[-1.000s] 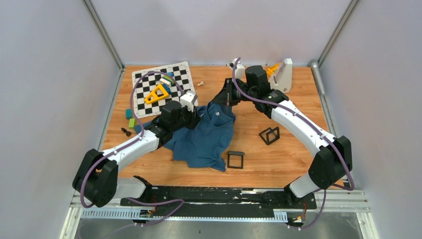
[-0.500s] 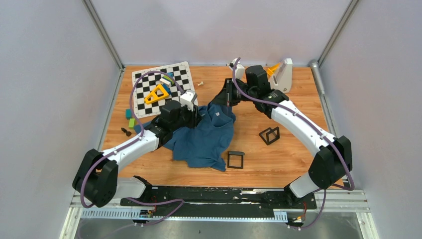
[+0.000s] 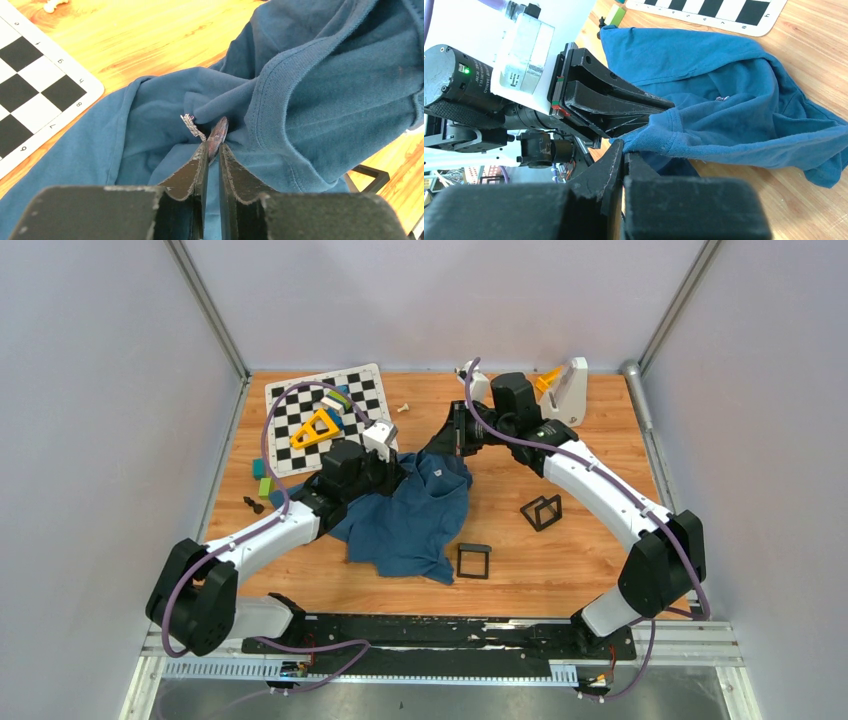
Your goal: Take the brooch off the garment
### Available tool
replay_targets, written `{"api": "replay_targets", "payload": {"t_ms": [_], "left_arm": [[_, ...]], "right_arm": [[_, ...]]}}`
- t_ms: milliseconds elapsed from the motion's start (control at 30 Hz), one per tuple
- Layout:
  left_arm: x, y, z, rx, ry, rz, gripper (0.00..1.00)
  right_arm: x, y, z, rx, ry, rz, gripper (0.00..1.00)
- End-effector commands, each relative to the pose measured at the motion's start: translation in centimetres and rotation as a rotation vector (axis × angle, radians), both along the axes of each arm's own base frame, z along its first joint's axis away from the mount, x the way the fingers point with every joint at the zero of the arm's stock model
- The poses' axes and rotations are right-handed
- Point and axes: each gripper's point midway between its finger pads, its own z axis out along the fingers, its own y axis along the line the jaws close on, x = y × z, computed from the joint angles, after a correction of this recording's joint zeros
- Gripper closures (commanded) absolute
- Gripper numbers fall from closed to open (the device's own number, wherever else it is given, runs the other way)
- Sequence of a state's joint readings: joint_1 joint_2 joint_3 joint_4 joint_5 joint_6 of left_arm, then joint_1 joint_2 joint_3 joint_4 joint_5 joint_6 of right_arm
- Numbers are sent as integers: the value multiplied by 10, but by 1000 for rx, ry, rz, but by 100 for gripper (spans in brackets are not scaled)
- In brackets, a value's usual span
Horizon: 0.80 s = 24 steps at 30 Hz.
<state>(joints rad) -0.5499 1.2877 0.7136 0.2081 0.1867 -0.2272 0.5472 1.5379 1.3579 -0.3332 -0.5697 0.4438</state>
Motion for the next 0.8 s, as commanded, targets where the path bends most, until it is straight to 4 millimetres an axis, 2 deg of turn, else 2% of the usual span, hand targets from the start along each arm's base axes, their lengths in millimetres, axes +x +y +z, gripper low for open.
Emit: {"api": "replay_targets", "payload": {"t_ms": [0,67,133,200,300,367,400,467,600,700,767], "left_arm": [[10,-8,17,-16,-56,-17,82],[10,-10,14,-12,-41,-24,81],[10,-12,8,-2,-13,-36,71],[11,-12,4,9,4,-33,71],[14,-11,2,20,7,-18,78],[13,-11,4,19,3,-20,86],[13,-9,3,23,3,-15,95],[15,-4,5,27,-5,14,100],[15,10,11,30,-28,92,100],[14,16,14,34,-27,116,100],[14,17,12,40,-13,122,100]], "right_arm": [[3,5,25,46,-40,16,100],[4,4,26,44,-44,10,100],[5,3,26,41,-47,2,100],[4,3,28,42,-47,5,100],[3,3,29,44,-49,7,100],[4,3,28,41,-48,5,100],[3,2,27,36,-47,2,100],[6,-3,23,14,-44,-30,100],[18,-35,2,-65,-20,-184,100],[28,-71,-25,-108,33,-318,100],[31,-86,-40,-129,58,-365,100]]}}
